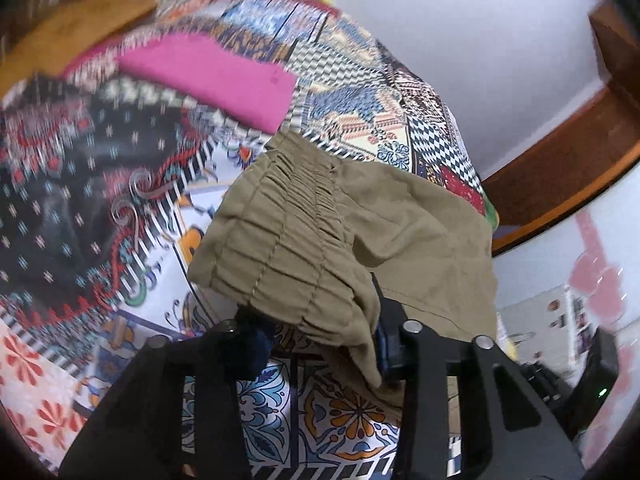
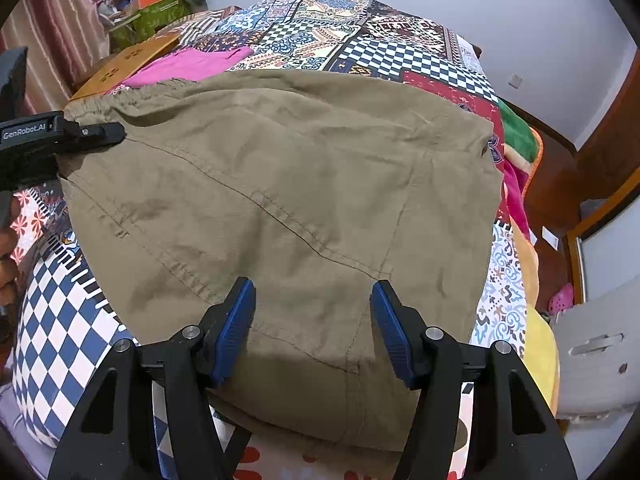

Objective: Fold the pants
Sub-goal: 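Lift the waistband with the left gripper and fold it over the pants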

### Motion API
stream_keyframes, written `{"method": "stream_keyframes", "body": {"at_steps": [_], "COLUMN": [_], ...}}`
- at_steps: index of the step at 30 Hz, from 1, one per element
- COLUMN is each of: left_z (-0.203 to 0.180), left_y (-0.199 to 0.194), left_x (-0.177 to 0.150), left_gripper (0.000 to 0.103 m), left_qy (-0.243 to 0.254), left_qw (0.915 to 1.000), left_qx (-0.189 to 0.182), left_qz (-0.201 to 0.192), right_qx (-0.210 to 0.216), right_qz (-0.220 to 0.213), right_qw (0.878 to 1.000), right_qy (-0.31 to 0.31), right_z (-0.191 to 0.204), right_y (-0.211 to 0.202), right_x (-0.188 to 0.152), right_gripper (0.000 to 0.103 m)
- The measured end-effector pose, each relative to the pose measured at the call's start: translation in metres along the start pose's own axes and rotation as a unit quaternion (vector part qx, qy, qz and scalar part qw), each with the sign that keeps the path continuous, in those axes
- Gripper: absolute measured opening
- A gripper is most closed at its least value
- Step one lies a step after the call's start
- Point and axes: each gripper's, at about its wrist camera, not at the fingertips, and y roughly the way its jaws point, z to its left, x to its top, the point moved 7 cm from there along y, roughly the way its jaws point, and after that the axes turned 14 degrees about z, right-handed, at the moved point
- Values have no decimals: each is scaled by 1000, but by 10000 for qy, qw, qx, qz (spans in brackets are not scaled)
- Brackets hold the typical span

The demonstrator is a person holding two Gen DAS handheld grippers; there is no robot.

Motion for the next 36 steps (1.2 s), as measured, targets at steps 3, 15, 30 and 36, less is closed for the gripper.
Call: {"method": "stream_keyframes", "body": {"at_steps": [3, 15, 30, 36], "left_z": [-8, 1, 34, 26], "left_y": [-9, -63, -89, -95], "left_x": [-3, -34, -44, -41], "left_gripper": [36, 35, 33, 33], "left_qy": [329, 819, 508, 598], "left_qw": [9988, 9890, 9886, 9866], "left_qx": [315, 980, 945, 960], "left_qz": [-191, -748, -1053, -1180], "right_qx": [-64, 176, 720, 794], "right_qz": [44, -294, 737, 797], "right_qw": [10000, 9990, 9879, 9864], "right_qy": [-30, -280, -1160, -1196], "right_z": [0, 29, 138, 134], "right_y": [-1, -51, 37, 30], "right_x": [0, 39, 102, 100], "right_gripper": [56, 56, 55, 53]}}
